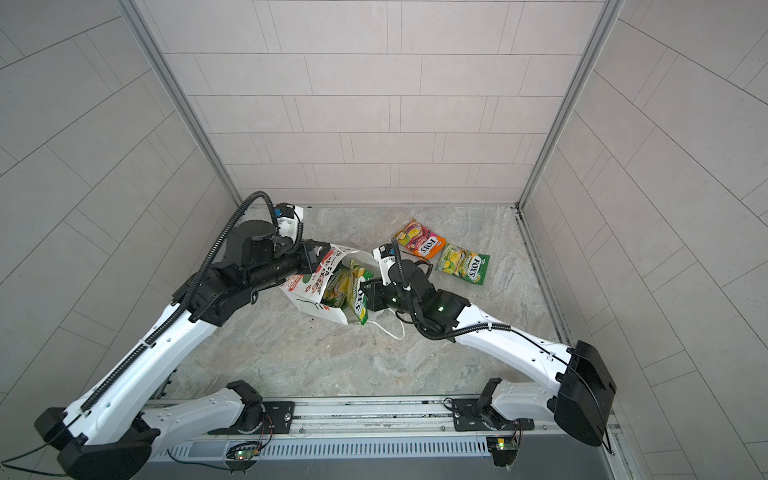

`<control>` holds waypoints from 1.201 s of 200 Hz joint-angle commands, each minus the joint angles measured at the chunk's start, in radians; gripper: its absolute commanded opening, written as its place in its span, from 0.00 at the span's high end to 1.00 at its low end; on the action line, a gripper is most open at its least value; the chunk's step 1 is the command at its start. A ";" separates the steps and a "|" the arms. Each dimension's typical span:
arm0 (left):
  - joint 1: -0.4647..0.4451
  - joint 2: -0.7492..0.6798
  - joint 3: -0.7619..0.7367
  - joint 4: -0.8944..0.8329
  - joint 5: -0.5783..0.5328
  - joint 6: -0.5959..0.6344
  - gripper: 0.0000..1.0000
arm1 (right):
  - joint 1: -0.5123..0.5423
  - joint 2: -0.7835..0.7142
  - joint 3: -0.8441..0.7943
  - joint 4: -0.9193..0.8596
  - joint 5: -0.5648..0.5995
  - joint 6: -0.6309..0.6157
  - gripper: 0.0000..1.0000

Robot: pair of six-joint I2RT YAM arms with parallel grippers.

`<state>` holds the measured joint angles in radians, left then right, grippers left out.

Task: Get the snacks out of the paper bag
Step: 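Pull the green packet out of the bag with the right gripper, then lower the green packet onto the table beside the other packets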

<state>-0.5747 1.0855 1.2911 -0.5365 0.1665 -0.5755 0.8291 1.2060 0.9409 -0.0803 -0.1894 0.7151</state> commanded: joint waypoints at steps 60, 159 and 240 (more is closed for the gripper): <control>-0.001 -0.017 0.002 0.012 -0.010 0.000 1.00 | -0.074 -0.244 0.060 -0.181 -0.114 -0.096 1.00; -0.002 -0.017 -0.007 0.027 -0.001 -0.004 1.00 | -0.299 -0.401 0.072 -0.304 -0.076 -0.105 1.00; -0.001 -0.018 -0.009 0.035 0.011 -0.004 1.00 | -0.493 -0.275 -0.068 -0.211 -0.156 -0.090 1.00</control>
<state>-0.5747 1.0843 1.2907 -0.5289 0.1680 -0.5793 0.3565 0.8780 0.9157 -0.4000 -0.3077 0.6220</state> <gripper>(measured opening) 0.043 0.048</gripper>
